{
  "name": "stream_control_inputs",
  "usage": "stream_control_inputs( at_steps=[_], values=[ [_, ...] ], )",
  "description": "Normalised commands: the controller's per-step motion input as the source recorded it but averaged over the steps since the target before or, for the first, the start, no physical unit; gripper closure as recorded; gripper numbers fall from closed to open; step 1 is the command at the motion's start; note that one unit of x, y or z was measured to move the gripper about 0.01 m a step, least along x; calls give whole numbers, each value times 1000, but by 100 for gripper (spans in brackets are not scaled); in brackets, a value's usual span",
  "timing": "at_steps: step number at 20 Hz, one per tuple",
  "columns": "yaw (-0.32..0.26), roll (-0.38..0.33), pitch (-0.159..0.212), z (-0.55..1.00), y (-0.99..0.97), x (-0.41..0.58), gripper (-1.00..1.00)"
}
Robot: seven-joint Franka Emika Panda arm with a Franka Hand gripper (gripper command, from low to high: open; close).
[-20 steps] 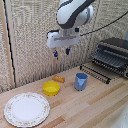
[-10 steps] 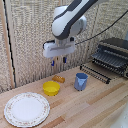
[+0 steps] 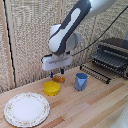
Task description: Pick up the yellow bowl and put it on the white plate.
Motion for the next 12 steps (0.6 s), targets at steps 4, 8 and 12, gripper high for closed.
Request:
stream_control_inputs(
  at_steps=[4, 8, 12],
  values=[
    [136, -44, 0, -483, -9, 250, -100],
    [120, -26, 0, -429, -75, 221, -100],
    [105, -8, 0, -286, -56, 147, 100]
  ],
)
